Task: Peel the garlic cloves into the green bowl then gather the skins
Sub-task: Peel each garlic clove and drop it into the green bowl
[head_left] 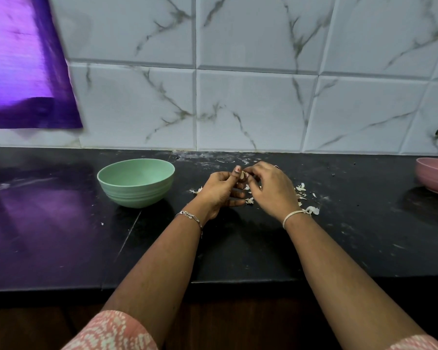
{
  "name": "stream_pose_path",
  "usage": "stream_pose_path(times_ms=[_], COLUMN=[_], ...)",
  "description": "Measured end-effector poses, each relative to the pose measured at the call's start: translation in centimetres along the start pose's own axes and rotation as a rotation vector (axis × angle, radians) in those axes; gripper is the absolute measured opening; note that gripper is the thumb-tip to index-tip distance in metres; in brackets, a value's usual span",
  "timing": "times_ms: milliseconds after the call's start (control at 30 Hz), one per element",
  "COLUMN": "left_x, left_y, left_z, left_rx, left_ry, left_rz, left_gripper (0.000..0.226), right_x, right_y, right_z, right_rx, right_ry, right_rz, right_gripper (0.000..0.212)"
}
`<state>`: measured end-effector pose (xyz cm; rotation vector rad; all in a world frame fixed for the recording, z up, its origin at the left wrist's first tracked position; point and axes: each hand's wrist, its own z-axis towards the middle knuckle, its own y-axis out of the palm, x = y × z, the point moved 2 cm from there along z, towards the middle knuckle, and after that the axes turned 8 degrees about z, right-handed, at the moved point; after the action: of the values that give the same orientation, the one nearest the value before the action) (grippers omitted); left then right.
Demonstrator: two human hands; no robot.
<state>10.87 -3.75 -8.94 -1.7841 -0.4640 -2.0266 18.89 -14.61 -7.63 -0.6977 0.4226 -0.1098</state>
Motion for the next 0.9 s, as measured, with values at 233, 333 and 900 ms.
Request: stream_pose_path(times_ms=[233, 333, 900], left_x=[0.0, 0.0, 0.3], left_y=[0.0, -0.3, -0.3], left_z=[-0.1, 0.0, -0.1], left_rx=[0.071, 0.108, 0.18], left_ry=[0.002, 0.015, 0.096], left_rz=[-0.01, -0.036, 0.096], left_gripper=[0.018, 0.009, 0.019], right_x=[0.6, 0.9, 0.7], right_y=[-0.7, -1.1, -1.0], right_z=[0.1, 0.1, -0.5], right_rx=[0.146, 0.172, 0.181], right_ry=[0.081, 0.189, 0.242], right_rz=[-0.081, -0.109, -0.221], right_gripper=[0.016, 0.015, 0.029])
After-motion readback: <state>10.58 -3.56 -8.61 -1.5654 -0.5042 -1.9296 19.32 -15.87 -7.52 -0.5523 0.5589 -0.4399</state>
